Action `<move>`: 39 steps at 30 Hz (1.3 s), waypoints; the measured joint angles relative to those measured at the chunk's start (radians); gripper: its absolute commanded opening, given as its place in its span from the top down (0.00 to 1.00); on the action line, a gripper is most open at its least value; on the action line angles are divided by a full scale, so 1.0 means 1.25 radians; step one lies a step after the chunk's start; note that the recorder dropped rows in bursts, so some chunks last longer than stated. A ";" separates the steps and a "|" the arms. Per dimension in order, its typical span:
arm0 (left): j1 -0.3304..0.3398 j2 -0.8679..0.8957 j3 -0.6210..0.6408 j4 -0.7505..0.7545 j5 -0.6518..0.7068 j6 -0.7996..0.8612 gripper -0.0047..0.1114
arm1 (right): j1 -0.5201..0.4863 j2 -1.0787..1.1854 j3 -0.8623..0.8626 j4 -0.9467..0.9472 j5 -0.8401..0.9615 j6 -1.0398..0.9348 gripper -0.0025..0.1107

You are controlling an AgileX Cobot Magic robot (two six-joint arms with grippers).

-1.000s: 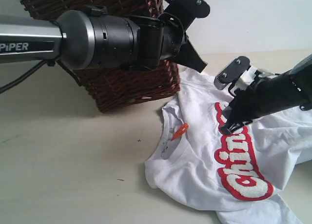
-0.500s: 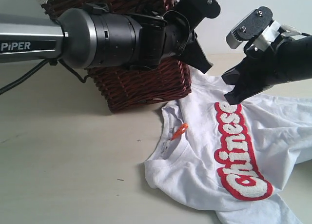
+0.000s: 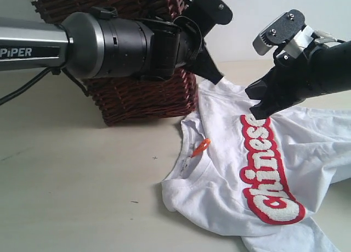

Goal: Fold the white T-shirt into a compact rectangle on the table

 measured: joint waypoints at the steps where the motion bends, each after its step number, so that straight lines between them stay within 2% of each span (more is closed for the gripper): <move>1: 0.001 0.000 0.008 -0.004 -0.013 0.000 0.96 | 0.000 0.000 0.000 0.000 0.000 0.000 0.98; 7: 0.006 -0.003 0.054 -0.017 -0.049 -0.007 0.96 | 0.000 0.000 0.000 0.000 0.003 0.000 0.98; 16: -0.017 -0.015 0.057 -0.017 -0.082 -0.046 0.96 | 0.000 0.000 0.000 0.000 0.003 0.002 0.98; 28: -0.058 -0.059 0.055 0.030 -0.232 -0.060 0.96 | 0.000 0.000 0.000 0.000 0.003 0.002 0.98; 34: -0.112 -0.100 0.055 0.039 -0.252 -0.061 0.96 | 0.000 0.000 0.000 0.000 0.004 0.006 0.98; 39: -0.205 -0.148 0.057 0.008 -0.273 -0.057 0.96 | 0.000 -0.001 0.000 -0.030 0.010 0.040 0.98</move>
